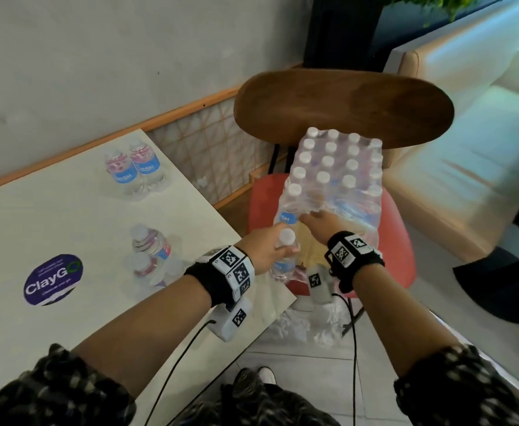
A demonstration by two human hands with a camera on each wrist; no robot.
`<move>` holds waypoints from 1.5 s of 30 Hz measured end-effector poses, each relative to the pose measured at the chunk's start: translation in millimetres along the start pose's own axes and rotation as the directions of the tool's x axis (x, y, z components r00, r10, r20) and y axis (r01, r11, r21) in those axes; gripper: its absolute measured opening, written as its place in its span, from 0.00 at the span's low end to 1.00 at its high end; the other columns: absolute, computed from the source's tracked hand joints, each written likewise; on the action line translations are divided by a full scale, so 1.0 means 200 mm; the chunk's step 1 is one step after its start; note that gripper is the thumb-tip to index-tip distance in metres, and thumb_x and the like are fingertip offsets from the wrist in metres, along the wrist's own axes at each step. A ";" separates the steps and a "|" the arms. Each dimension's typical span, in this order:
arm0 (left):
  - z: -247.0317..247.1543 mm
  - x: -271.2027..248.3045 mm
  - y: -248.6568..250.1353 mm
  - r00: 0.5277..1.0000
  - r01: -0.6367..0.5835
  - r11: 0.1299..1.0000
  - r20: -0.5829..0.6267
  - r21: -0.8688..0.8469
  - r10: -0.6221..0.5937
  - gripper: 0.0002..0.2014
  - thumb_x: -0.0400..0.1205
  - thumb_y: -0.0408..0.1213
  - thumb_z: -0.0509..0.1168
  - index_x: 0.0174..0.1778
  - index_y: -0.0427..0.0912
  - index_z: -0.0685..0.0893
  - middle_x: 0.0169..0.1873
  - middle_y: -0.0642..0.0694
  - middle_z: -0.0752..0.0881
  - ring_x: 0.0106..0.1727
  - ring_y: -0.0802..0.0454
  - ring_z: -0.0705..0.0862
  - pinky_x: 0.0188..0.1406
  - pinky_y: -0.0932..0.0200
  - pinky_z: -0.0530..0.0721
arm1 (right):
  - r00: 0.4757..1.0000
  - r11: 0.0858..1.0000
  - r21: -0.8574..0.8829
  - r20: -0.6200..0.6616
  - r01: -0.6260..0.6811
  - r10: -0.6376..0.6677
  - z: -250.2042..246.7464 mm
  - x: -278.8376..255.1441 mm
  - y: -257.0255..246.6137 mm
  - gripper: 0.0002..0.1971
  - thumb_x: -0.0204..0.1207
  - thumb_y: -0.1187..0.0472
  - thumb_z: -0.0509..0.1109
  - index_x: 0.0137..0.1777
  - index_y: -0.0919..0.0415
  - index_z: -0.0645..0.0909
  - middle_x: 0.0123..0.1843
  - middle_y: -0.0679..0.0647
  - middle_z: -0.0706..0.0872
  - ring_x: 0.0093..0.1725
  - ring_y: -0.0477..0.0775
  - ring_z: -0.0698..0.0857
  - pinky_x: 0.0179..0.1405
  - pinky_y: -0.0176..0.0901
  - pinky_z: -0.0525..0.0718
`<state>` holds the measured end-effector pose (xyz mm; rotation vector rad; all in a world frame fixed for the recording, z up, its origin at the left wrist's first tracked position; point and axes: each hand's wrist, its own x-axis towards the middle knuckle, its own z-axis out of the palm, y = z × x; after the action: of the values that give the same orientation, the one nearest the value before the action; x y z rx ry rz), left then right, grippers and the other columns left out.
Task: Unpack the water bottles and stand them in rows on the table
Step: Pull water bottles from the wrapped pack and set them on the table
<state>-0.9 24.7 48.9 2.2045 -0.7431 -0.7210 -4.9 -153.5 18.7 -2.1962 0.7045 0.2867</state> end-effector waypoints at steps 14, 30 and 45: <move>-0.28 -0.40 -0.11 0.991 0.037 0.999 -0.129 0.009 -0.035 0.11 0.80 0.45 0.66 0.54 0.44 0.80 0.50 0.45 0.85 0.53 0.46 0.83 0.54 0.51 0.80 | 0.968 0.932 0.318 -0.232 0.171 -0.098 0.15 -0.16 -0.06 0.20 0.71 0.57 0.76 0.62 0.57 0.77 0.59 0.55 0.83 0.60 0.60 0.82 0.59 0.55 0.81; 0.04 -0.48 -0.22 0.940 0.106 0.903 -0.338 0.416 0.045 0.28 0.79 0.45 0.60 0.74 0.41 0.65 0.64 0.42 0.72 0.63 0.43 0.73 0.49 0.52 0.78 | 0.907 0.857 0.334 0.014 0.392 -0.420 0.42 -0.53 -0.13 0.10 0.79 0.56 0.68 0.59 0.50 0.82 0.54 0.48 0.88 0.57 0.51 0.86 0.60 0.47 0.84; -0.01 -0.51 -0.22 0.956 -0.072 0.844 -0.206 0.531 0.211 0.21 0.86 0.49 0.54 0.70 0.41 0.70 0.59 0.40 0.82 0.57 0.39 0.81 0.49 0.47 0.82 | 0.966 0.898 0.366 -0.009 0.245 -0.260 0.38 -0.44 -0.01 0.11 0.81 0.61 0.64 0.49 0.42 0.82 0.49 0.55 0.86 0.47 0.59 0.85 0.54 0.57 0.85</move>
<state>-56.7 119.8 45.2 2.6187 -1.0462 -0.1484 -74.6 -61.3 7.2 -1.8899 0.4025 0.0577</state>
